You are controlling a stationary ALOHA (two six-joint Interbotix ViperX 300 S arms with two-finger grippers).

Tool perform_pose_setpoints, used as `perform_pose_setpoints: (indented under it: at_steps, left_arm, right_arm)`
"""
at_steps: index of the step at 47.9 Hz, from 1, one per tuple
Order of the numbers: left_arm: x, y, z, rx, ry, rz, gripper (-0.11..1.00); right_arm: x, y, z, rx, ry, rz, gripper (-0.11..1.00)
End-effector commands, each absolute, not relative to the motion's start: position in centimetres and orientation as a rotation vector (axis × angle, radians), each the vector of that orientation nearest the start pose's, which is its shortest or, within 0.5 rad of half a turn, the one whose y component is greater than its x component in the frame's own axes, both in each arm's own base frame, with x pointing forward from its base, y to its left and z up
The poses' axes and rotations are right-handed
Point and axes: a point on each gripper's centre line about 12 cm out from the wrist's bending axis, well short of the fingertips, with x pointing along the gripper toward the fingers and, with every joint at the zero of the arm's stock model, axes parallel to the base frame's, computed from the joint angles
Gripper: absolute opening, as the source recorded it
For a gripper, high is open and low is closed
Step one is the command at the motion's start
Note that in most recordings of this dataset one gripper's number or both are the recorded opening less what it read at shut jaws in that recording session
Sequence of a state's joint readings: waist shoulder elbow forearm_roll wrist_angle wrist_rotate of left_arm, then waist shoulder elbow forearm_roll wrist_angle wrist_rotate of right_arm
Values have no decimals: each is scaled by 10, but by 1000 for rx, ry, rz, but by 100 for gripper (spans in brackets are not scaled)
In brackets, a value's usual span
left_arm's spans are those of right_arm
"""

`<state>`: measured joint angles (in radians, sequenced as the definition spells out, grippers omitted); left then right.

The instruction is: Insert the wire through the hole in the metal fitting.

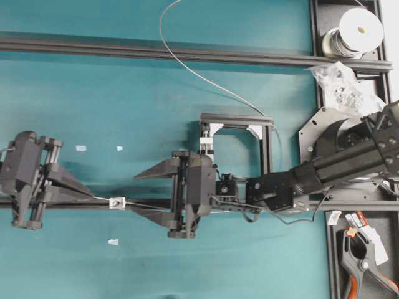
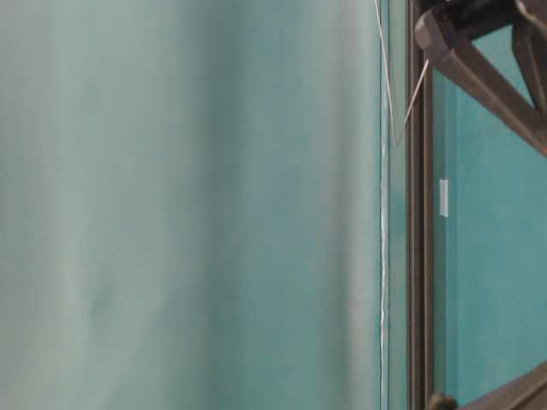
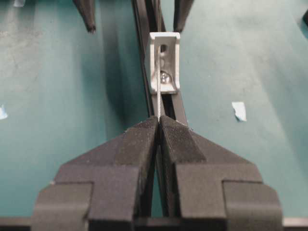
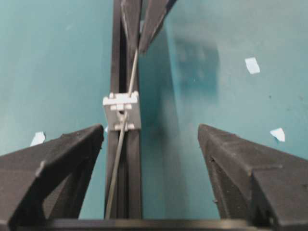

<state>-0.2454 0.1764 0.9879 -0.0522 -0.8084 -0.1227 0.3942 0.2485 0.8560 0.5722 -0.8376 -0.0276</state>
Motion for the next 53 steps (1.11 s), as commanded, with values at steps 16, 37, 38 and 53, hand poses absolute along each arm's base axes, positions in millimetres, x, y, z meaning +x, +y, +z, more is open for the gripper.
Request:
perform_pose_setpoints:
  at_steps: [16,37,38,53]
  left_arm:
    - [291,-73,119,-110,372,-191,-10]
    - [262,-74,123,-100,387,-223,-10]
    - [263,-74,124,-100,386,-223,-10]
    - [272,-73,118,-100,416,-206,-3]
  right_arm:
    - [355,99,111,253,299,-64,89]
    - [355,99,111,253,300,-64,89]
    - [355,99,111,253,300,-64,89]
    - [356,100,112,255,296,-63,89]
